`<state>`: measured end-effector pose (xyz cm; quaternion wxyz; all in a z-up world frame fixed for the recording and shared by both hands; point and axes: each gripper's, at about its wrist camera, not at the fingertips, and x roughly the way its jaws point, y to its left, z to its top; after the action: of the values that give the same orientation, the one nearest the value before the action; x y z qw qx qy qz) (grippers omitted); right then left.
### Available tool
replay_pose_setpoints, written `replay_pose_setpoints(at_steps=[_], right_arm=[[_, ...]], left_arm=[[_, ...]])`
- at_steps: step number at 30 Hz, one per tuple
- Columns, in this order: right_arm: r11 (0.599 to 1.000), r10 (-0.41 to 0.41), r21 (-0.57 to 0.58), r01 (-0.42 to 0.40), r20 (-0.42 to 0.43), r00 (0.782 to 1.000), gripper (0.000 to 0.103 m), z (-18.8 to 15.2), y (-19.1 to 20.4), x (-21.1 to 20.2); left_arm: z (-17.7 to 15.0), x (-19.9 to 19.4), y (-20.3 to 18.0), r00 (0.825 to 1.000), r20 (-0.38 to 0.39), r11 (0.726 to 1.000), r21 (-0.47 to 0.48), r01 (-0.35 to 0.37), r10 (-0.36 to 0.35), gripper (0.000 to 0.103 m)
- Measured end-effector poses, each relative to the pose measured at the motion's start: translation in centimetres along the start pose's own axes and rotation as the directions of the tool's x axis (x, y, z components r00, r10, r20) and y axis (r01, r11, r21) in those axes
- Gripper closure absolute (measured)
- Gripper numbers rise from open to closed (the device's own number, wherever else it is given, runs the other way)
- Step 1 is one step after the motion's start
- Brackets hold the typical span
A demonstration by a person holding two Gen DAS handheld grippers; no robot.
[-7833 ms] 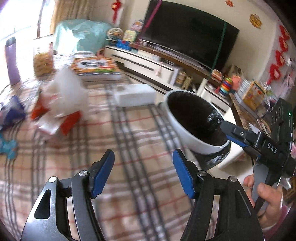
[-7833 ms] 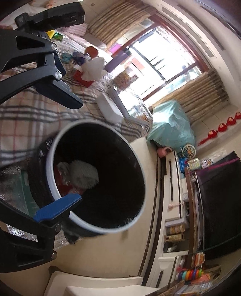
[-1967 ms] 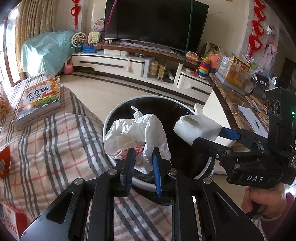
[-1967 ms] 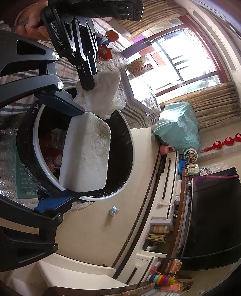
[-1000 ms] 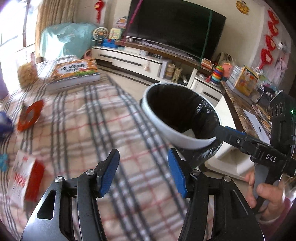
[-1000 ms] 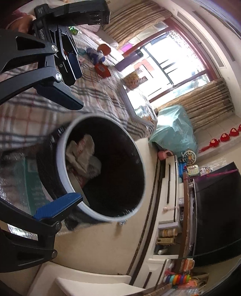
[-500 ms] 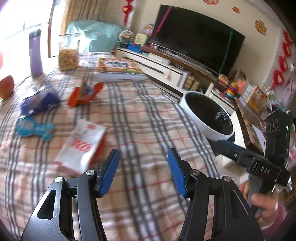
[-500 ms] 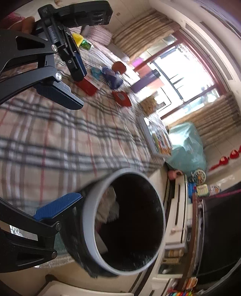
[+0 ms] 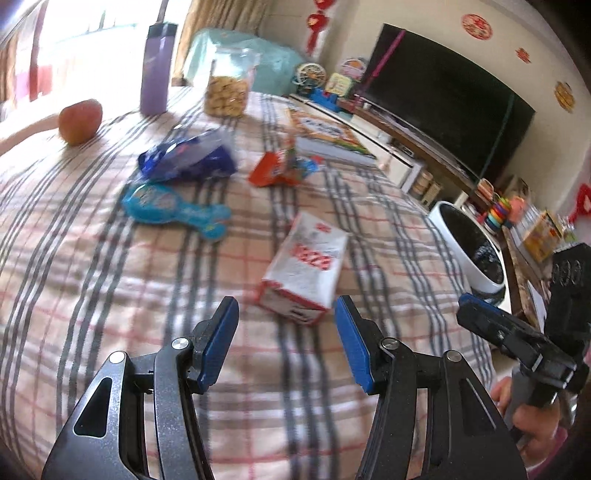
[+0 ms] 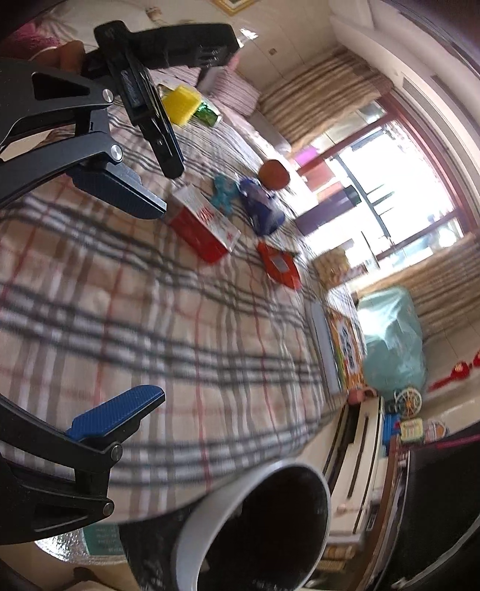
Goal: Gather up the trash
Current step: 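Move both open tools back to the bed toward the remaining trash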
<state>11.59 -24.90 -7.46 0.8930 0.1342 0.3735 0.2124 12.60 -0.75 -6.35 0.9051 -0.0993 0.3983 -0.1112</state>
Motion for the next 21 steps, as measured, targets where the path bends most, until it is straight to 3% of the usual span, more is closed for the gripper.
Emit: replay_pose_setpoints(at_steps=[13, 21], right_arm=[[0.999, -0.035, 0.039, 0.034, 0.02, 0.999, 0.01, 0.5, -0.4, 0.1], [1.0, 0.003, 0.01, -0.003, -0.027, 1.0, 0.01, 0.5, 2.6, 2.8]], left_arm=[[1.0, 1.8, 0.5, 1.0, -0.014, 0.999, 0.028, 0.019, -0.019, 0.048], [1.7, 1.0, 6.0, 0.997, -0.004, 0.996, -0.048, -0.08, 0.08, 0.048]])
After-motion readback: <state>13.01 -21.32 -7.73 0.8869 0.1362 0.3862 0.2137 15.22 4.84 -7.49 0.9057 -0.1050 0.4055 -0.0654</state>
